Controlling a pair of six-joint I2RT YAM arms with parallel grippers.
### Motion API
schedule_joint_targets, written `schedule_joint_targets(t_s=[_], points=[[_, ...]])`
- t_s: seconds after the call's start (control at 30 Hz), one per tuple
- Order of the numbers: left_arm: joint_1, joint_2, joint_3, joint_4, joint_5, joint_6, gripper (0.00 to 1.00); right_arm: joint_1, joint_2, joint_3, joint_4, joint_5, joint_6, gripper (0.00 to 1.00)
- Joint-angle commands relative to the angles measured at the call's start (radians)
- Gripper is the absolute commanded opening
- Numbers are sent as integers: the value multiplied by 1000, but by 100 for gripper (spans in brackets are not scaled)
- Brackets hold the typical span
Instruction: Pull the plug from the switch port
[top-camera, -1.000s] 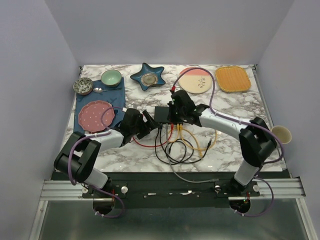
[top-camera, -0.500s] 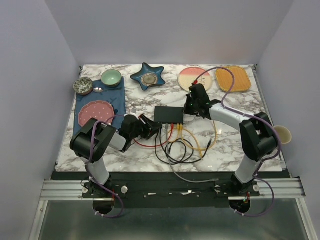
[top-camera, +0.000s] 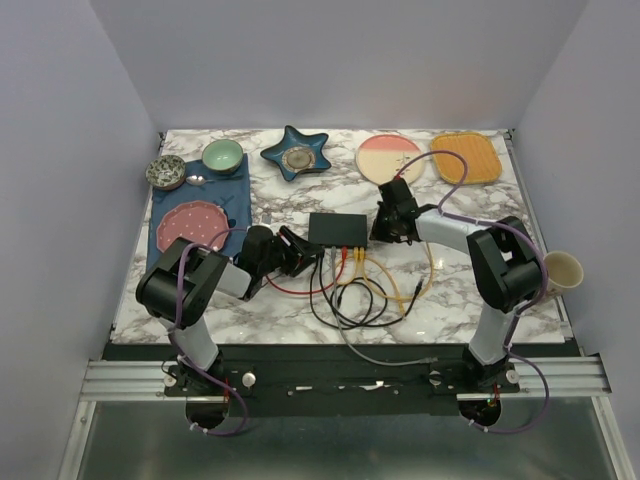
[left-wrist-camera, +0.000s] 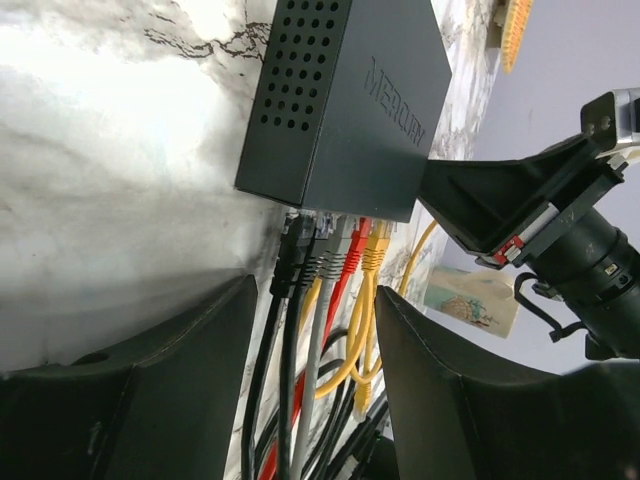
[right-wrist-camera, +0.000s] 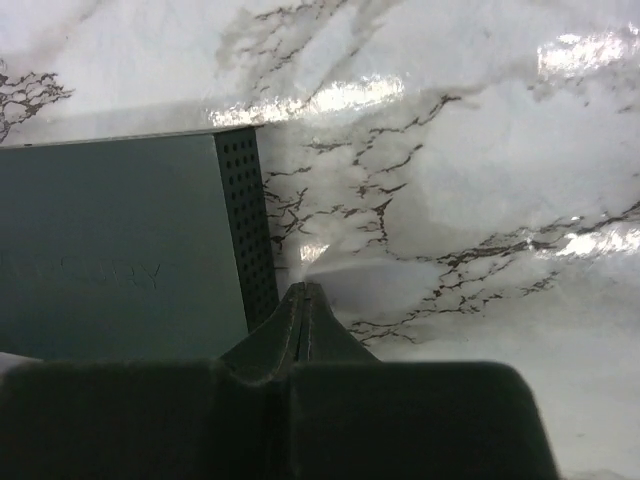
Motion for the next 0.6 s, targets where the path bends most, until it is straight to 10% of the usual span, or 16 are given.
schedule_joint_targets(t_s=[0.0, 0.43, 0.57], points=[[9, -30, 16, -161, -48, 53, 66, 6, 39, 21, -34, -78, 31, 1], [26, -15, 24, -189, -60, 63, 66, 41, -2, -32, 25, -182, 75, 1], [42, -30, 18, -221, -76, 76, 65, 41, -106, -58, -49, 30, 72, 1]])
